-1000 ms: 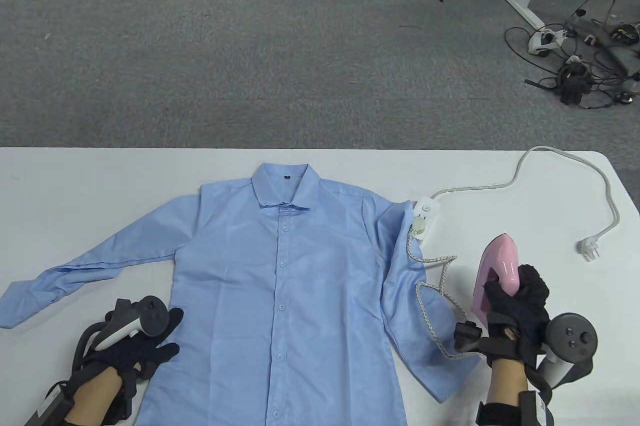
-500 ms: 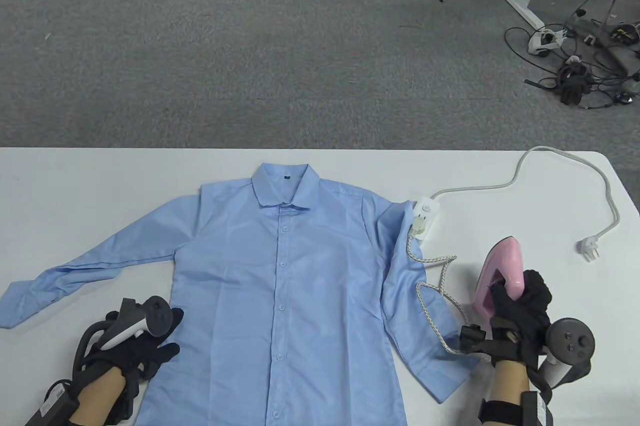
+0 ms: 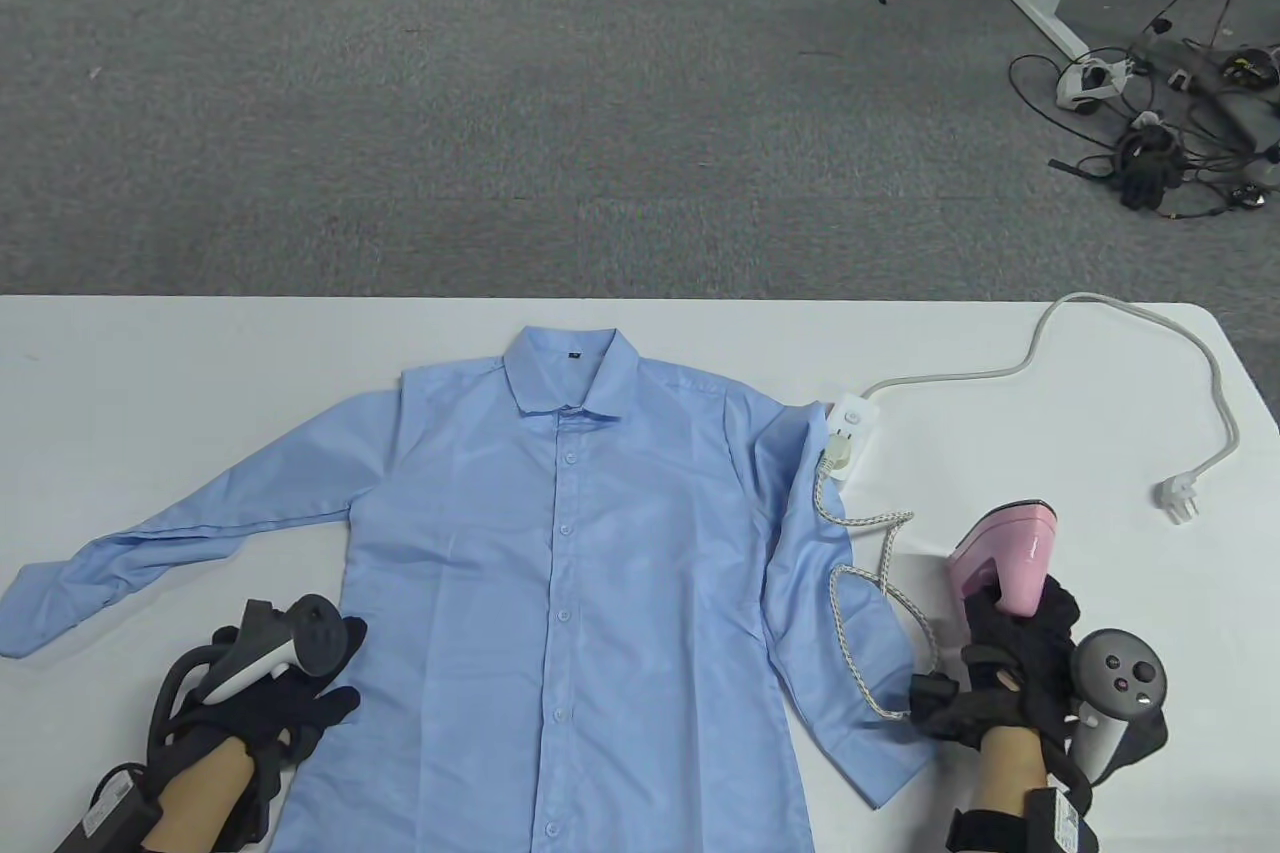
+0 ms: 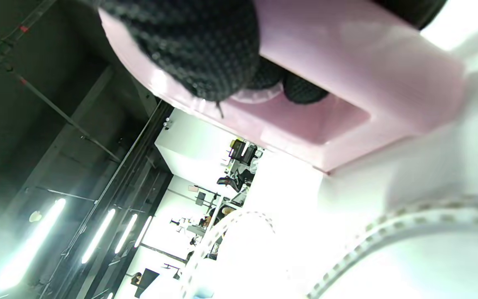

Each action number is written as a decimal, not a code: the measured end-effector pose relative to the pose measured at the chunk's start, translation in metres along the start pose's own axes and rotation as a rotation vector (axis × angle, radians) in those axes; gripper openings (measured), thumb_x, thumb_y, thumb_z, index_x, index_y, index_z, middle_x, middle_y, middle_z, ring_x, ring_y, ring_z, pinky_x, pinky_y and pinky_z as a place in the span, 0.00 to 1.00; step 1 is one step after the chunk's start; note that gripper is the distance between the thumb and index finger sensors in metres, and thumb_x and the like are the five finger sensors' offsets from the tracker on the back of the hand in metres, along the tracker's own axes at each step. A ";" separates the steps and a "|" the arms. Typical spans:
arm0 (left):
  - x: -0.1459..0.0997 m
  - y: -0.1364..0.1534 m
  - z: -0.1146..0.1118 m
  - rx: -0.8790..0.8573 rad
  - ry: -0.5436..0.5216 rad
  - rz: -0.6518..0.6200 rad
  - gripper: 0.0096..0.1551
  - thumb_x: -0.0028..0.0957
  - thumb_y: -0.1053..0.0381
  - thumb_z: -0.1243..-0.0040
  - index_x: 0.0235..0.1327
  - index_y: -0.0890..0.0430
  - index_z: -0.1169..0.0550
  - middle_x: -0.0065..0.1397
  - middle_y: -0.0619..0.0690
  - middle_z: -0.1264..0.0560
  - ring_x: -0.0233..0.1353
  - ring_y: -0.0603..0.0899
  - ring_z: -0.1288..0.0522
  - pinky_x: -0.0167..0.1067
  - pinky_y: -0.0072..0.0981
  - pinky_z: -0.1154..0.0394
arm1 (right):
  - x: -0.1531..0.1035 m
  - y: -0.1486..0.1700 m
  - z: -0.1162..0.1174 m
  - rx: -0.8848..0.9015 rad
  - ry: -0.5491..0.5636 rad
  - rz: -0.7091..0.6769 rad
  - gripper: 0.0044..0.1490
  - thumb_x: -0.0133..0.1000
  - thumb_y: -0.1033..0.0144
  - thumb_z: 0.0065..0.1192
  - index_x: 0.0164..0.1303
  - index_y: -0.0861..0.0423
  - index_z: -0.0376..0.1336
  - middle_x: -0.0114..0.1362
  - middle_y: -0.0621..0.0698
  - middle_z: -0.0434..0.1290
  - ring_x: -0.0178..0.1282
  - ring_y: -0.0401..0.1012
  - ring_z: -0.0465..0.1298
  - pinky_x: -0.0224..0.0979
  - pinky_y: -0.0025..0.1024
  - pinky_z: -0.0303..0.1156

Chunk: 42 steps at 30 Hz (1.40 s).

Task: Iron long-sleeve shirt with electric iron on table

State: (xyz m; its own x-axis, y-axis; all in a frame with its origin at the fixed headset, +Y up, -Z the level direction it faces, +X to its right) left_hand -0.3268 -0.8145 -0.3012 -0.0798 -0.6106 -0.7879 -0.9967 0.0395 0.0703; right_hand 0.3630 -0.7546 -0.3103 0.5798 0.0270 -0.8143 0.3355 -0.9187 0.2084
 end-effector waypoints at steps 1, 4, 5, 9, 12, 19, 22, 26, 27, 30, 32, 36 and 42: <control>0.000 0.000 0.000 0.001 0.000 0.000 0.43 0.47 0.30 0.56 0.70 0.26 0.61 0.85 0.46 0.69 0.87 0.62 0.68 0.74 0.64 0.69 | 0.000 0.000 0.001 -0.015 0.000 0.011 0.41 0.47 0.71 0.69 0.62 0.57 0.46 0.62 0.52 0.67 0.70 0.51 0.71 0.69 0.64 0.59; 0.000 0.000 0.000 -0.003 0.002 -0.001 0.43 0.47 0.30 0.56 0.70 0.26 0.61 0.85 0.46 0.70 0.86 0.62 0.68 0.74 0.64 0.69 | 0.000 0.002 0.001 -0.029 -0.002 0.052 0.41 0.47 0.71 0.70 0.61 0.55 0.47 0.64 0.53 0.66 0.72 0.52 0.69 0.68 0.65 0.60; 0.000 0.000 0.000 -0.004 0.002 -0.001 0.43 0.47 0.30 0.57 0.70 0.26 0.61 0.84 0.46 0.70 0.86 0.61 0.68 0.74 0.64 0.69 | -0.001 0.002 0.001 -0.032 -0.003 0.065 0.41 0.47 0.71 0.70 0.61 0.55 0.47 0.65 0.53 0.66 0.73 0.52 0.68 0.68 0.65 0.60; 0.000 0.000 -0.001 -0.003 0.002 -0.002 0.43 0.47 0.30 0.57 0.70 0.26 0.61 0.84 0.46 0.70 0.86 0.62 0.68 0.75 0.64 0.69 | -0.002 0.003 0.002 -0.039 0.004 0.074 0.41 0.48 0.70 0.69 0.62 0.55 0.47 0.66 0.54 0.64 0.73 0.54 0.67 0.68 0.65 0.59; 0.000 -0.001 -0.001 -0.002 0.002 -0.003 0.43 0.47 0.30 0.57 0.70 0.26 0.61 0.84 0.46 0.69 0.86 0.62 0.68 0.74 0.64 0.69 | -0.004 0.002 0.002 -0.068 0.024 0.080 0.41 0.48 0.69 0.69 0.63 0.56 0.46 0.67 0.56 0.63 0.74 0.56 0.65 0.68 0.65 0.59; 0.000 -0.001 -0.001 -0.002 0.002 -0.005 0.43 0.47 0.30 0.57 0.70 0.26 0.61 0.84 0.46 0.70 0.86 0.62 0.68 0.75 0.64 0.69 | -0.006 0.002 0.002 -0.088 0.043 0.085 0.44 0.49 0.68 0.68 0.65 0.60 0.44 0.69 0.60 0.61 0.73 0.60 0.64 0.68 0.65 0.59; 0.000 -0.001 -0.001 -0.002 0.003 -0.005 0.43 0.47 0.30 0.57 0.70 0.26 0.62 0.84 0.46 0.70 0.86 0.62 0.68 0.75 0.64 0.69 | -0.006 0.003 0.002 -0.085 0.045 0.089 0.45 0.49 0.67 0.68 0.66 0.61 0.44 0.69 0.61 0.60 0.73 0.61 0.63 0.68 0.66 0.59; 0.000 -0.001 -0.001 -0.001 0.004 -0.007 0.43 0.47 0.30 0.57 0.70 0.26 0.62 0.84 0.46 0.70 0.86 0.62 0.68 0.75 0.64 0.69 | -0.007 0.002 0.002 -0.094 0.052 0.092 0.48 0.48 0.67 0.68 0.68 0.64 0.42 0.70 0.64 0.58 0.73 0.64 0.61 0.67 0.68 0.57; 0.000 -0.001 -0.001 -0.001 0.005 -0.007 0.43 0.47 0.30 0.57 0.70 0.26 0.62 0.84 0.46 0.70 0.86 0.62 0.68 0.75 0.64 0.69 | -0.008 0.002 0.001 -0.112 0.062 0.091 0.49 0.48 0.67 0.69 0.68 0.65 0.42 0.70 0.65 0.58 0.73 0.65 0.60 0.67 0.69 0.56; 0.000 -0.001 -0.001 0.000 0.005 -0.009 0.43 0.47 0.30 0.57 0.70 0.26 0.62 0.84 0.46 0.70 0.86 0.62 0.68 0.75 0.64 0.69 | -0.008 0.002 0.001 -0.128 0.068 0.096 0.49 0.48 0.67 0.68 0.68 0.66 0.42 0.70 0.65 0.58 0.73 0.65 0.60 0.67 0.68 0.57; 0.000 -0.001 -0.001 -0.002 0.007 -0.011 0.43 0.47 0.30 0.57 0.70 0.26 0.62 0.84 0.46 0.70 0.86 0.62 0.68 0.75 0.64 0.69 | -0.008 0.002 0.001 -0.128 0.069 0.100 0.50 0.48 0.67 0.68 0.68 0.66 0.41 0.70 0.66 0.57 0.73 0.65 0.60 0.67 0.68 0.57; 0.000 -0.001 -0.001 0.000 0.004 -0.010 0.43 0.47 0.30 0.57 0.70 0.26 0.62 0.84 0.46 0.70 0.86 0.62 0.68 0.75 0.64 0.69 | -0.008 0.002 0.000 -0.131 0.079 0.101 0.52 0.48 0.67 0.68 0.69 0.67 0.39 0.71 0.67 0.56 0.73 0.66 0.59 0.67 0.68 0.57; 0.001 -0.001 -0.001 0.015 -0.005 -0.032 0.44 0.47 0.30 0.57 0.70 0.27 0.62 0.85 0.47 0.69 0.86 0.62 0.68 0.75 0.63 0.69 | -0.012 -0.013 -0.003 -0.234 0.107 0.011 0.57 0.48 0.67 0.68 0.70 0.69 0.34 0.73 0.71 0.48 0.75 0.70 0.51 0.68 0.70 0.52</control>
Point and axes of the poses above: the tracker on the back of each hand, its own y axis roughly to the little-finger side, its own x axis roughly from the wrist to the fingertips, z = x × y, the point moved 2 cm from there along x, roughly from the wrist to the fingertips
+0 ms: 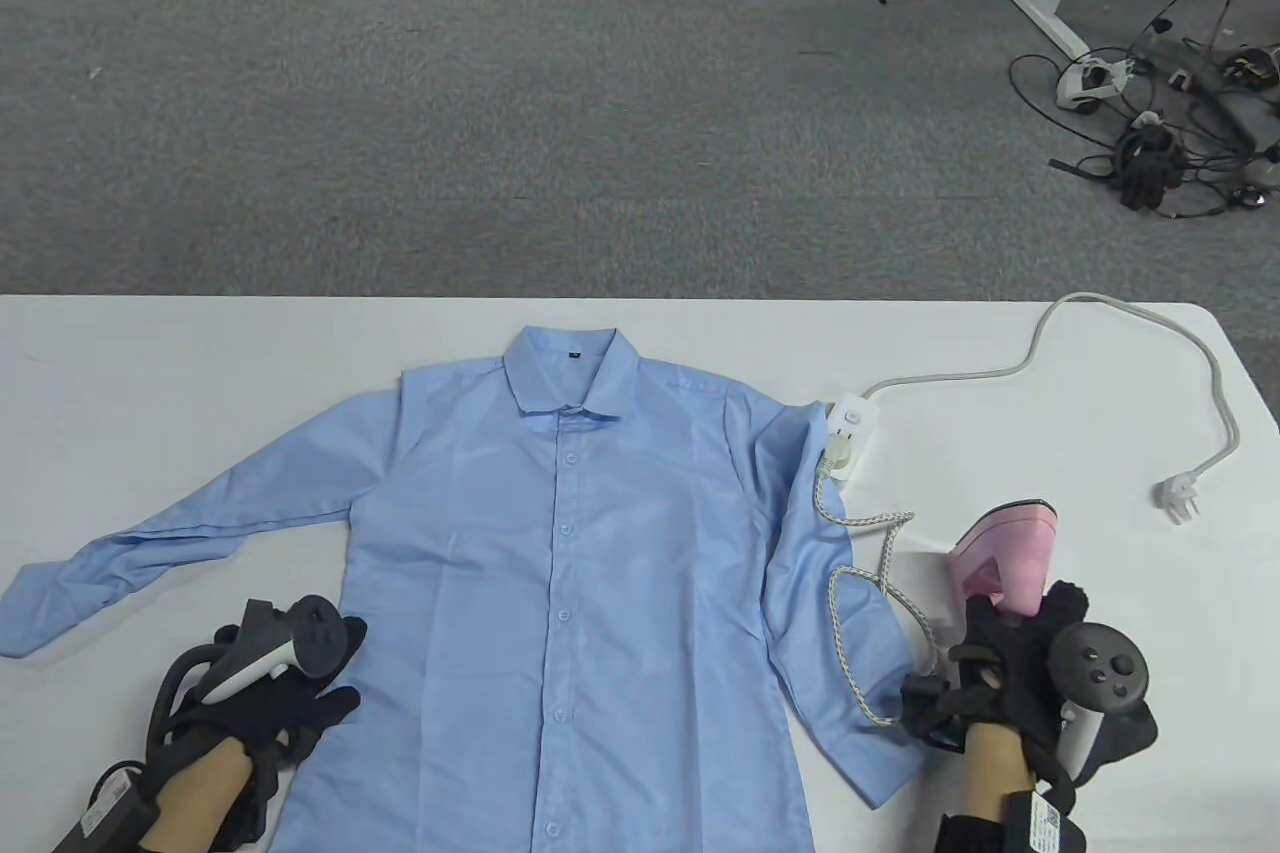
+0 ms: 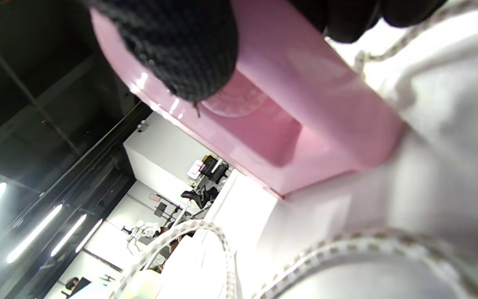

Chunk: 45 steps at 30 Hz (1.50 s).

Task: Iron long-sleeve shirt with electric iron on table

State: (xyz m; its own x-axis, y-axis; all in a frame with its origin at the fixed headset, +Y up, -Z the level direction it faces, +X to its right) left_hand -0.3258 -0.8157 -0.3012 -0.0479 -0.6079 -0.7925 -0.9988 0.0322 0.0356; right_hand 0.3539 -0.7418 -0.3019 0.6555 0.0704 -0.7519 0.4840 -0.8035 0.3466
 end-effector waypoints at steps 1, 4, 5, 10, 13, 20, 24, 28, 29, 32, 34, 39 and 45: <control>0.000 0.001 0.000 0.000 0.001 -0.004 0.44 0.47 0.29 0.57 0.71 0.27 0.62 0.84 0.47 0.70 0.86 0.62 0.68 0.74 0.64 0.70 | -0.002 -0.004 -0.003 -0.029 0.012 -0.021 0.59 0.49 0.66 0.68 0.70 0.69 0.32 0.74 0.71 0.46 0.75 0.70 0.48 0.68 0.70 0.50; -0.001 0.003 0.000 -0.026 0.001 -0.024 0.44 0.46 0.28 0.59 0.72 0.28 0.62 0.84 0.46 0.71 0.86 0.61 0.69 0.74 0.63 0.71 | -0.008 -0.018 -0.010 -0.087 0.069 -0.089 0.62 0.49 0.63 0.68 0.69 0.69 0.29 0.74 0.72 0.40 0.75 0.71 0.42 0.68 0.71 0.46; -0.001 0.003 0.001 -0.027 -0.006 -0.027 0.44 0.46 0.28 0.60 0.72 0.28 0.62 0.84 0.46 0.71 0.86 0.61 0.69 0.74 0.63 0.71 | -0.011 -0.023 -0.011 -0.094 0.086 -0.103 0.64 0.50 0.62 0.67 0.69 0.70 0.26 0.74 0.72 0.38 0.75 0.72 0.40 0.68 0.72 0.44; -0.009 0.000 0.008 -0.030 -0.088 -0.040 0.45 0.45 0.27 0.60 0.73 0.29 0.62 0.83 0.45 0.72 0.86 0.61 0.70 0.74 0.64 0.71 | -0.037 -0.080 -0.004 -0.147 0.119 -0.281 0.65 0.50 0.58 0.68 0.69 0.70 0.27 0.73 0.74 0.35 0.74 0.73 0.37 0.65 0.75 0.41; -0.015 -0.007 0.013 -0.032 -0.155 -0.077 0.45 0.45 0.28 0.60 0.73 0.30 0.60 0.84 0.45 0.71 0.86 0.62 0.69 0.74 0.64 0.71 | -0.061 -0.121 0.012 -0.229 0.063 -0.448 0.60 0.50 0.53 0.66 0.74 0.67 0.35 0.74 0.73 0.33 0.75 0.73 0.35 0.65 0.76 0.40; -0.032 -0.013 0.027 -0.053 -0.363 -0.145 0.45 0.45 0.28 0.59 0.75 0.31 0.56 0.86 0.45 0.68 0.87 0.63 0.66 0.74 0.66 0.68 | -0.119 -0.193 0.075 -0.387 -0.275 -0.667 0.55 0.51 0.43 0.60 0.79 0.57 0.43 0.79 0.68 0.32 0.78 0.69 0.32 0.67 0.77 0.36; -0.032 -0.013 0.027 -0.050 -0.382 -0.153 0.44 0.45 0.28 0.59 0.75 0.31 0.56 0.86 0.45 0.67 0.87 0.62 0.66 0.75 0.66 0.68 | -0.152 -0.207 0.145 -0.562 -0.546 -0.692 0.56 0.52 0.41 0.58 0.80 0.56 0.40 0.80 0.66 0.31 0.79 0.68 0.32 0.68 0.77 0.36; -0.032 -0.013 0.027 -0.051 -0.372 -0.154 0.44 0.45 0.28 0.59 0.75 0.31 0.56 0.86 0.45 0.67 0.87 0.62 0.66 0.75 0.66 0.68 | -0.171 -0.199 0.205 -0.712 -0.727 -0.647 0.55 0.52 0.42 0.57 0.79 0.56 0.39 0.79 0.66 0.31 0.80 0.68 0.33 0.69 0.76 0.36; -0.032 -0.013 0.026 -0.049 -0.367 -0.157 0.44 0.46 0.28 0.58 0.75 0.31 0.55 0.86 0.45 0.67 0.87 0.62 0.66 0.74 0.66 0.68 | -0.174 -0.196 0.218 -0.735 -0.746 -0.629 0.55 0.52 0.41 0.57 0.79 0.56 0.39 0.79 0.66 0.31 0.80 0.68 0.34 0.69 0.76 0.35; -0.032 -0.017 0.024 -0.028 -0.350 -0.170 0.44 0.46 0.28 0.58 0.76 0.31 0.55 0.86 0.45 0.67 0.87 0.62 0.66 0.75 0.66 0.68 | -0.177 -0.183 0.253 -0.821 -0.774 -0.564 0.55 0.51 0.41 0.56 0.79 0.56 0.39 0.80 0.66 0.33 0.80 0.68 0.37 0.69 0.75 0.36; -0.032 -0.019 0.023 -0.028 -0.338 -0.177 0.44 0.46 0.28 0.58 0.76 0.31 0.56 0.86 0.45 0.67 0.87 0.62 0.66 0.74 0.66 0.68 | -0.178 -0.173 0.267 -0.863 -0.819 -0.520 0.54 0.51 0.42 0.56 0.78 0.55 0.40 0.80 0.66 0.36 0.79 0.68 0.39 0.70 0.73 0.38; -0.033 -0.020 0.022 -0.022 -0.337 -0.183 0.44 0.46 0.28 0.58 0.76 0.31 0.55 0.86 0.45 0.67 0.87 0.62 0.66 0.74 0.66 0.68 | -0.193 -0.159 0.274 -0.967 -0.917 -0.522 0.54 0.52 0.41 0.54 0.77 0.57 0.37 0.78 0.67 0.37 0.77 0.68 0.39 0.71 0.71 0.41; -0.030 -0.022 0.019 -0.002 -0.312 -0.181 0.44 0.46 0.28 0.59 0.76 0.31 0.55 0.86 0.45 0.67 0.87 0.61 0.66 0.74 0.66 0.68 | -0.238 -0.164 0.245 -1.026 -1.002 -0.670 0.52 0.51 0.41 0.55 0.73 0.67 0.51 0.71 0.77 0.54 0.66 0.74 0.59 0.61 0.68 0.64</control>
Point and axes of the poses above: the tracker on the back of each hand, its own y axis roughly to the little-finger side, its own x axis roughly from the wrist to the fingertips, z = x × y, the point moved 2 cm from there along x, roughly from the wrist to the fingertips
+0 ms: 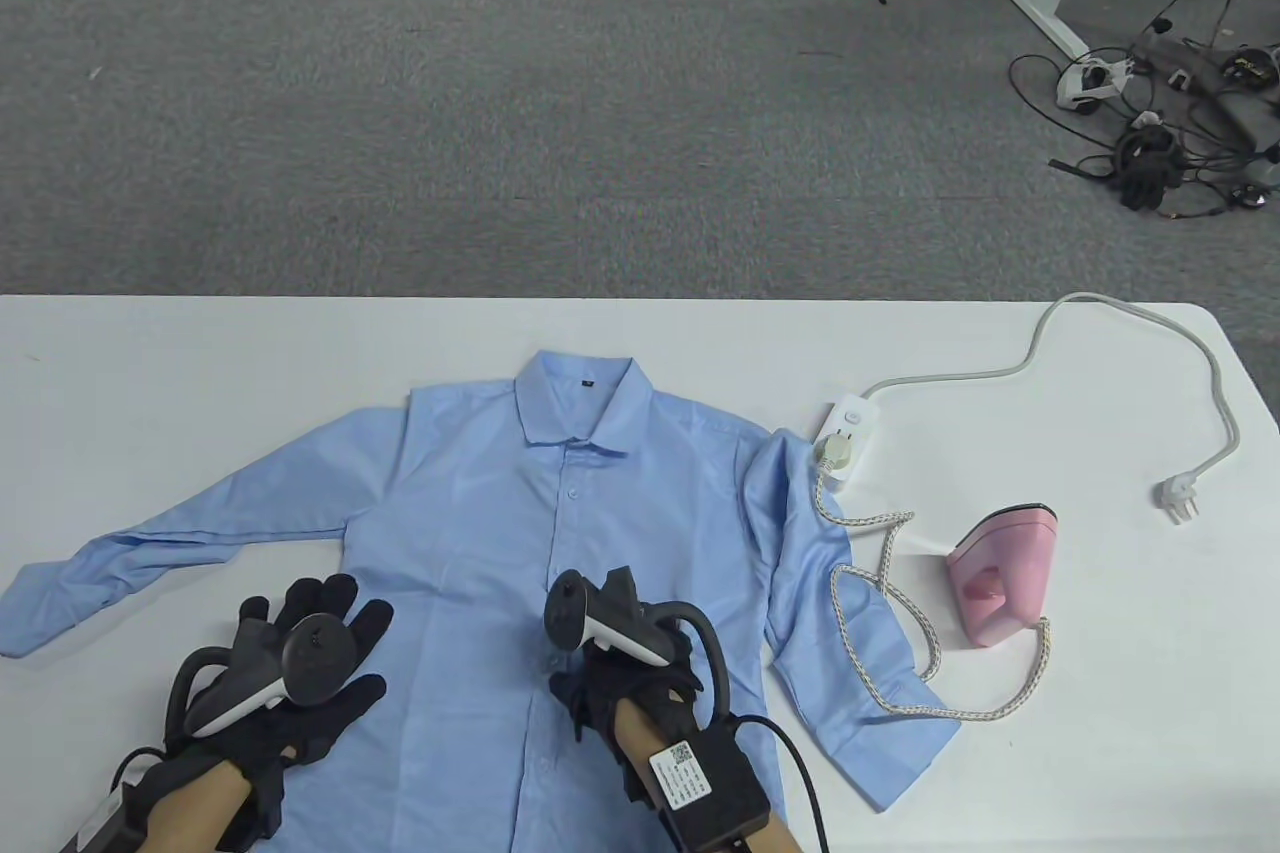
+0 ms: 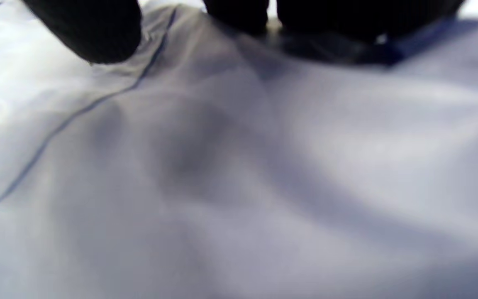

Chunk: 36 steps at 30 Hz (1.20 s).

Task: Iron long-sleeve shirt with electric iron on table

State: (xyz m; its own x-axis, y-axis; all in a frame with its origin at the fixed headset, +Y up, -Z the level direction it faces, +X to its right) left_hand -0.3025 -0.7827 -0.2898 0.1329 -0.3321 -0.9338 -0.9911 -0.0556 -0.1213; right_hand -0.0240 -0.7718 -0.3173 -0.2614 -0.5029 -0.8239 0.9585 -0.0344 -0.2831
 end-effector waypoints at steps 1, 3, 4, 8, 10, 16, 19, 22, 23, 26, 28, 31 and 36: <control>0.001 0.000 -0.001 0.000 0.004 0.000 0.44 0.46 0.28 0.59 0.76 0.31 0.55 0.86 0.45 0.65 0.87 0.61 0.66 0.74 0.66 0.68 | -0.007 -0.005 0.002 -0.012 -0.013 -0.025 0.52 0.51 0.41 0.55 0.72 0.68 0.54 0.69 0.78 0.58 0.63 0.75 0.63 0.59 0.67 0.67; 0.002 0.001 -0.003 -0.003 0.020 0.004 0.44 0.46 0.28 0.59 0.76 0.31 0.55 0.86 0.45 0.65 0.87 0.62 0.66 0.74 0.66 0.68 | -0.029 -0.020 0.012 -0.019 -0.103 -0.079 0.53 0.51 0.40 0.55 0.69 0.72 0.57 0.66 0.80 0.62 0.59 0.76 0.68 0.55 0.67 0.72; 0.003 0.001 -0.004 -0.004 0.028 0.003 0.44 0.46 0.28 0.59 0.76 0.31 0.55 0.86 0.45 0.65 0.87 0.62 0.65 0.74 0.66 0.68 | -0.037 -0.025 0.017 -0.018 -0.145 -0.100 0.54 0.51 0.40 0.55 0.68 0.73 0.58 0.64 0.81 0.63 0.57 0.76 0.70 0.52 0.67 0.73; 0.006 0.001 -0.008 -0.007 0.056 0.001 0.44 0.46 0.28 0.59 0.76 0.31 0.55 0.86 0.45 0.65 0.87 0.62 0.65 0.74 0.66 0.68 | -0.064 -0.052 0.040 0.119 -0.414 -0.335 0.53 0.50 0.38 0.54 0.56 0.76 0.69 0.52 0.75 0.80 0.45 0.67 0.84 0.40 0.59 0.82; 0.005 0.001 -0.007 -0.015 0.044 -0.003 0.44 0.46 0.28 0.59 0.76 0.31 0.55 0.86 0.45 0.65 0.87 0.61 0.65 0.74 0.66 0.68 | -0.070 -0.057 0.037 0.377 -0.592 -0.384 0.49 0.51 0.41 0.54 0.55 0.75 0.71 0.51 0.75 0.80 0.43 0.67 0.83 0.40 0.61 0.80; 0.002 0.008 0.001 -0.067 -0.006 0.002 0.43 0.46 0.28 0.59 0.76 0.31 0.54 0.86 0.45 0.64 0.87 0.62 0.64 0.74 0.66 0.68 | -0.044 -0.026 -0.057 0.456 0.066 -0.242 0.49 0.54 0.41 0.51 0.64 0.73 0.64 0.59 0.75 0.74 0.52 0.68 0.79 0.47 0.61 0.77; 0.003 0.020 0.004 -0.102 -0.013 0.040 0.42 0.47 0.29 0.59 0.76 0.31 0.54 0.86 0.45 0.64 0.88 0.61 0.64 0.75 0.66 0.68 | -0.016 -0.023 -0.070 0.508 0.314 -0.117 0.50 0.51 0.43 0.55 0.68 0.73 0.60 0.65 0.77 0.68 0.58 0.72 0.73 0.51 0.67 0.72; 0.004 0.040 0.007 -0.162 -0.038 0.111 0.41 0.47 0.30 0.60 0.76 0.31 0.54 0.86 0.45 0.64 0.88 0.61 0.64 0.75 0.66 0.68 | 0.024 -0.032 -0.051 0.347 0.205 -0.057 0.52 0.52 0.41 0.51 0.75 0.65 0.47 0.75 0.72 0.52 0.70 0.70 0.60 0.61 0.67 0.63; 0.005 0.049 0.008 -0.175 -0.041 0.146 0.41 0.47 0.31 0.60 0.76 0.31 0.54 0.86 0.45 0.65 0.88 0.61 0.65 0.74 0.66 0.68 | 0.035 -0.032 -0.039 0.289 0.171 -0.018 0.53 0.52 0.40 0.50 0.76 0.63 0.44 0.77 0.69 0.49 0.72 0.70 0.58 0.64 0.67 0.62; 0.004 0.069 0.011 -0.218 -0.064 0.208 0.41 0.48 0.31 0.59 0.76 0.31 0.53 0.86 0.45 0.65 0.87 0.61 0.65 0.74 0.65 0.69 | 0.048 -0.024 -0.009 0.115 0.133 0.056 0.51 0.51 0.41 0.52 0.76 0.60 0.45 0.78 0.64 0.47 0.75 0.63 0.51 0.66 0.67 0.57; 0.002 0.081 0.014 -0.239 -0.073 0.248 0.41 0.48 0.32 0.59 0.76 0.31 0.53 0.86 0.45 0.65 0.88 0.61 0.65 0.75 0.65 0.69 | 0.043 -0.009 -0.002 -0.072 0.176 0.126 0.53 0.50 0.39 0.54 0.77 0.57 0.43 0.79 0.62 0.45 0.77 0.62 0.51 0.62 0.74 0.60; -0.001 0.094 0.017 -0.270 -0.067 0.303 0.41 0.48 0.31 0.58 0.76 0.30 0.54 0.86 0.44 0.67 0.87 0.60 0.66 0.74 0.65 0.70 | 0.031 0.026 -0.003 0.019 0.151 0.178 0.54 0.48 0.39 0.58 0.76 0.58 0.45 0.79 0.62 0.47 0.76 0.63 0.53 0.60 0.74 0.64; -0.005 0.113 0.018 -0.321 -0.078 0.382 0.41 0.48 0.31 0.58 0.76 0.30 0.53 0.86 0.44 0.65 0.87 0.60 0.66 0.74 0.65 0.70 | 0.008 0.086 0.003 -0.002 0.030 0.255 0.55 0.49 0.43 0.60 0.77 0.58 0.42 0.79 0.63 0.44 0.77 0.63 0.51 0.63 0.72 0.63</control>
Point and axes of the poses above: the tracker on the back of each hand, its own y axis roughly to the little-finger side, its own x axis roughly from the wrist to the fingertips, z = x × y, the point moved 2 cm from there along x, roughly from the wrist to the fingertips
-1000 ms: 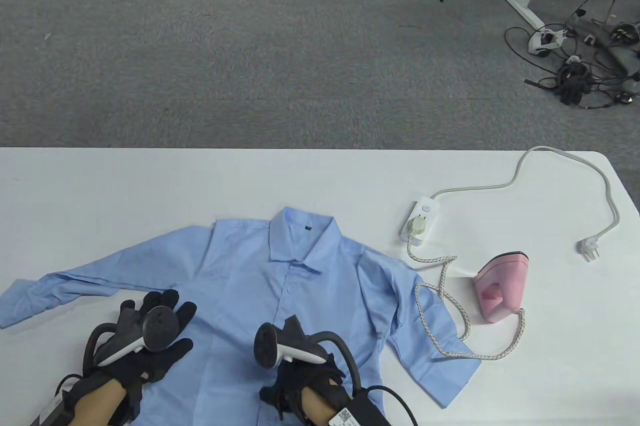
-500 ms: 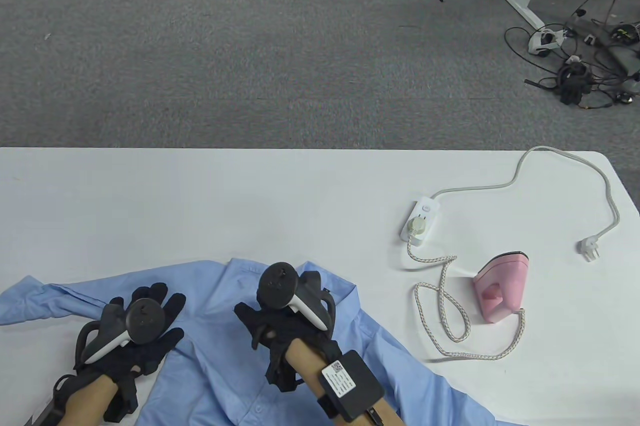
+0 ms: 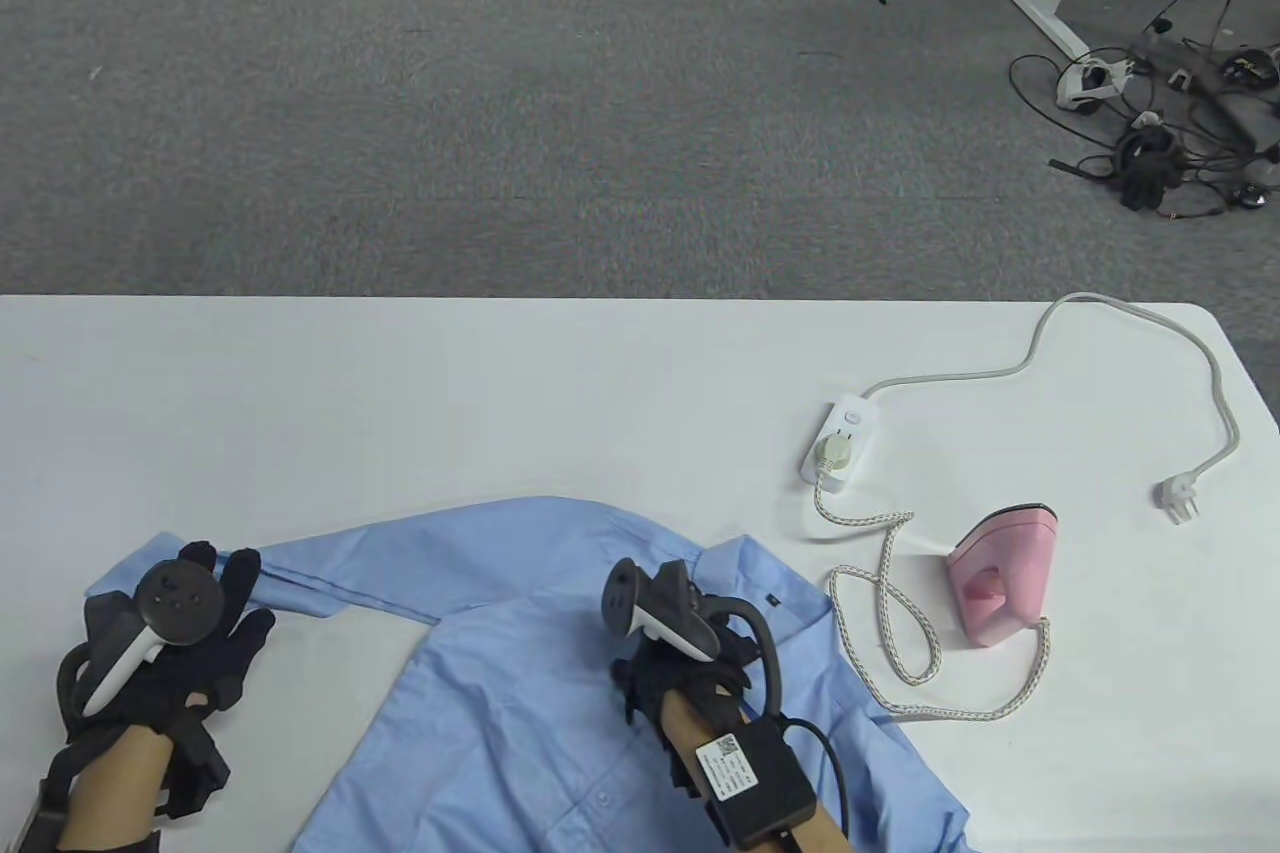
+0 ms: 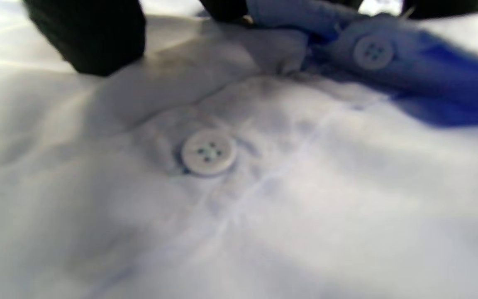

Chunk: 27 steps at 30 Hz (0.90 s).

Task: Iron long-sleeve shirt with electric iron on table

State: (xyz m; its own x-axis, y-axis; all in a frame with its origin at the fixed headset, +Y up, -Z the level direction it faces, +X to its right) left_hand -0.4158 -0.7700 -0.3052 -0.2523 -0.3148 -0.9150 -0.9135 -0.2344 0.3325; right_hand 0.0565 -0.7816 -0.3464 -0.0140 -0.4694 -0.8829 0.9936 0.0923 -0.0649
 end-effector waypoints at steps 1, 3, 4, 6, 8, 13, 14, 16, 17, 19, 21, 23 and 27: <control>0.003 0.004 0.001 -0.013 0.010 0.018 0.41 0.48 0.32 0.58 0.76 0.30 0.53 0.86 0.44 0.65 0.87 0.60 0.66 0.74 0.65 0.70 | -0.004 0.013 0.002 -0.002 -0.010 0.023 0.54 0.49 0.45 0.60 0.77 0.58 0.42 0.79 0.63 0.44 0.77 0.63 0.51 0.64 0.71 0.62; 0.008 0.011 0.002 -0.038 0.028 0.055 0.40 0.49 0.32 0.58 0.76 0.30 0.54 0.86 0.44 0.67 0.87 0.60 0.67 0.74 0.64 0.71 | -0.008 0.030 0.000 -0.004 -0.053 0.048 0.53 0.49 0.49 0.64 0.77 0.58 0.43 0.79 0.63 0.46 0.77 0.63 0.53 0.64 0.71 0.62; 0.009 0.014 0.002 -0.045 0.035 0.068 0.40 0.49 0.32 0.58 0.76 0.30 0.54 0.86 0.44 0.67 0.87 0.60 0.67 0.74 0.64 0.71 | -0.009 0.034 -0.002 -0.008 -0.076 0.064 0.52 0.50 0.51 0.65 0.77 0.59 0.45 0.79 0.64 0.47 0.76 0.63 0.55 0.63 0.70 0.63; 0.010 0.019 0.001 -0.047 0.049 0.087 0.40 0.49 0.33 0.58 0.76 0.30 0.54 0.86 0.44 0.67 0.87 0.60 0.67 0.74 0.64 0.71 | -0.015 0.037 -0.015 0.040 -0.093 0.073 0.51 0.52 0.47 0.60 0.77 0.61 0.46 0.79 0.66 0.48 0.75 0.64 0.58 0.63 0.68 0.64; 0.010 0.021 0.001 -0.029 0.047 0.101 0.40 0.50 0.33 0.58 0.76 0.30 0.54 0.86 0.44 0.67 0.87 0.60 0.67 0.74 0.64 0.71 | -0.019 0.020 -0.040 0.180 0.103 0.005 0.50 0.52 0.45 0.59 0.76 0.62 0.49 0.77 0.67 0.51 0.73 0.65 0.61 0.61 0.68 0.65; 0.009 0.017 0.001 -0.001 0.045 0.106 0.40 0.50 0.33 0.57 0.76 0.30 0.54 0.86 0.44 0.67 0.87 0.60 0.67 0.74 0.64 0.71 | -0.005 -0.066 -0.058 0.272 0.213 -0.227 0.50 0.51 0.44 0.55 0.77 0.58 0.46 0.80 0.64 0.47 0.77 0.65 0.54 0.64 0.72 0.60; 0.008 0.017 0.001 0.006 0.044 0.108 0.40 0.50 0.33 0.57 0.76 0.30 0.54 0.86 0.44 0.68 0.87 0.60 0.68 0.74 0.64 0.71 | 0.005 -0.086 -0.052 0.212 0.159 -0.236 0.51 0.52 0.42 0.53 0.78 0.56 0.43 0.81 0.62 0.43 0.78 0.64 0.51 0.66 0.72 0.57; 0.007 0.018 0.003 0.006 0.037 0.114 0.40 0.50 0.33 0.57 0.76 0.30 0.54 0.86 0.44 0.68 0.87 0.60 0.68 0.74 0.64 0.71 | 0.021 -0.104 -0.041 0.132 0.135 -0.213 0.51 0.51 0.42 0.52 0.77 0.53 0.39 0.81 0.57 0.39 0.80 0.62 0.46 0.68 0.73 0.55; 0.006 0.019 0.004 -0.002 0.030 0.117 0.40 0.50 0.33 0.57 0.76 0.30 0.54 0.86 0.43 0.68 0.87 0.60 0.68 0.74 0.64 0.71 | 0.029 -0.110 -0.034 0.097 0.119 -0.214 0.51 0.51 0.42 0.52 0.77 0.52 0.38 0.81 0.56 0.38 0.81 0.61 0.44 0.68 0.73 0.54; 0.005 0.021 0.006 -0.012 0.017 0.124 0.40 0.50 0.33 0.58 0.76 0.30 0.54 0.86 0.43 0.67 0.87 0.60 0.67 0.74 0.64 0.71 | 0.037 -0.110 -0.019 0.082 0.024 -0.236 0.49 0.51 0.44 0.53 0.76 0.52 0.40 0.80 0.55 0.39 0.80 0.60 0.45 0.67 0.73 0.54; 0.006 0.021 0.006 -0.017 0.018 0.128 0.40 0.50 0.33 0.58 0.76 0.30 0.54 0.86 0.43 0.67 0.87 0.60 0.67 0.74 0.64 0.72 | 0.033 -0.106 -0.007 0.041 -0.095 -0.289 0.50 0.52 0.46 0.53 0.74 0.50 0.34 0.79 0.53 0.32 0.79 0.59 0.34 0.69 0.72 0.44; 0.008 0.022 0.005 -0.022 0.026 0.131 0.39 0.50 0.34 0.58 0.76 0.30 0.53 0.86 0.43 0.65 0.87 0.59 0.67 0.74 0.64 0.72 | 0.018 -0.096 -0.010 0.021 0.024 -0.400 0.47 0.50 0.50 0.60 0.74 0.52 0.44 0.79 0.55 0.42 0.80 0.60 0.44 0.67 0.72 0.53; 0.012 0.023 0.002 -0.013 0.055 0.147 0.37 0.50 0.34 0.57 0.74 0.26 0.51 0.86 0.42 0.67 0.87 0.59 0.68 0.73 0.64 0.73 | -0.002 -0.070 -0.001 0.147 -0.100 -0.497 0.40 0.51 0.49 0.57 0.71 0.52 0.52 0.79 0.53 0.46 0.80 0.58 0.42 0.67 0.73 0.50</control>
State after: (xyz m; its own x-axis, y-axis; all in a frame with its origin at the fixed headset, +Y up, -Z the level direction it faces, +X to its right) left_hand -0.4405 -0.7776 -0.3087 -0.3651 -0.3966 -0.8423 -0.8634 -0.1941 0.4657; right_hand -0.0128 -0.7861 -0.3407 -0.4835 -0.5078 -0.7130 0.8753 -0.2831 -0.3920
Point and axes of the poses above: the tracker on the back of each hand, its own y axis roughly to the little-finger side, its own x axis roughly from the wrist to the fingertips, z = x × y, the point moved 2 cm from there along x, roughly from the wrist to the fingertips
